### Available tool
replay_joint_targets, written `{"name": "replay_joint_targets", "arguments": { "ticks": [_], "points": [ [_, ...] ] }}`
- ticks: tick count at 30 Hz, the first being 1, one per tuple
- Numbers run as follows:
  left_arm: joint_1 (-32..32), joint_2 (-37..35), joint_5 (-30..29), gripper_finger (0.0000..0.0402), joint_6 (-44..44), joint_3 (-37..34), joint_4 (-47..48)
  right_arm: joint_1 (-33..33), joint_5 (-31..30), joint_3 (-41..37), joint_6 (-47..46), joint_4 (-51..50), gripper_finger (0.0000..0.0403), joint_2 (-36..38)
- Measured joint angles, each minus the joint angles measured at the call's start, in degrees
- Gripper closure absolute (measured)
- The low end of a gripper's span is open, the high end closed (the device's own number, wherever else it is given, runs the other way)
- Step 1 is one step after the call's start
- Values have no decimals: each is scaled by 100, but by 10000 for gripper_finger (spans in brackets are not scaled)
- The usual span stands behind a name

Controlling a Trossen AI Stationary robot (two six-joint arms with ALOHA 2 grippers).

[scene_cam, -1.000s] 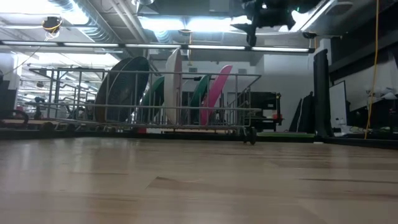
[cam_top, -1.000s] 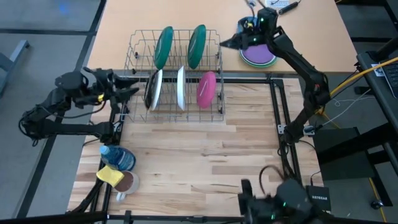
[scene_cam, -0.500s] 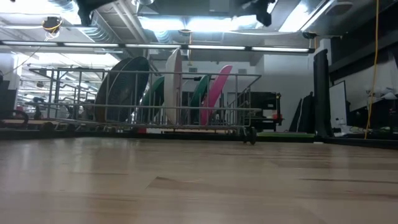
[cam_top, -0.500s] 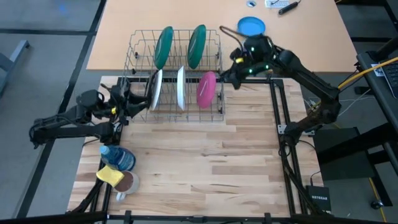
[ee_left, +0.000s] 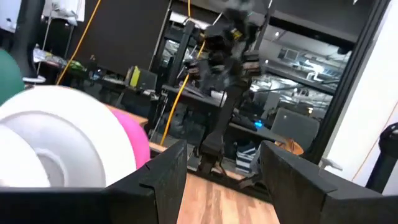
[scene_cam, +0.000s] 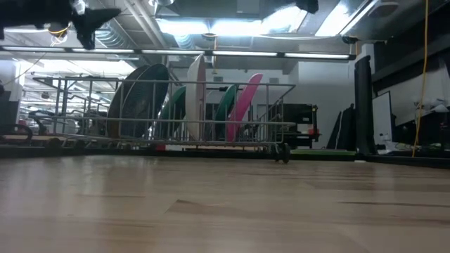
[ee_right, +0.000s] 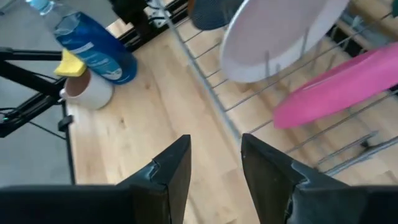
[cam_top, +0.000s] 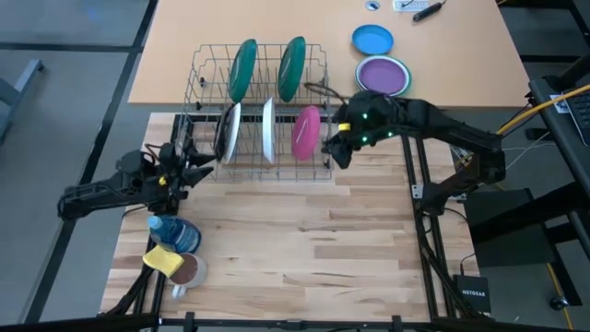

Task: Sort dishes
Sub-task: Return to Home Position

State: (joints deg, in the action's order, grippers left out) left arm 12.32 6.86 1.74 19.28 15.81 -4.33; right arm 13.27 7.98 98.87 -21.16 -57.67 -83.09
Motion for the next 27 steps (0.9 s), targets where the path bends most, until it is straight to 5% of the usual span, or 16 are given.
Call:
{"name": "replay_joint_targets", "arguments": {
  "ticks": [6, 16, 23, 27],
  "points": [
    [0, -678, 0, 210, 40, -786, -461, -454, -116, 0, -481, 24, 258, 44],
    [0, -665, 4, 210, 262, -1524, -1442, -516, -166, 0, -887, 375, 258, 1043],
    [0, -661, 2, 210, 328, -1524, -1312, -734, -1765, -114, -502, -124, 258, 2125],
    [0, -661, -1, 210, 813, -1526, -1034, -1071, -2499, -962, -461, 27, 258, 2827]
  ]
}}
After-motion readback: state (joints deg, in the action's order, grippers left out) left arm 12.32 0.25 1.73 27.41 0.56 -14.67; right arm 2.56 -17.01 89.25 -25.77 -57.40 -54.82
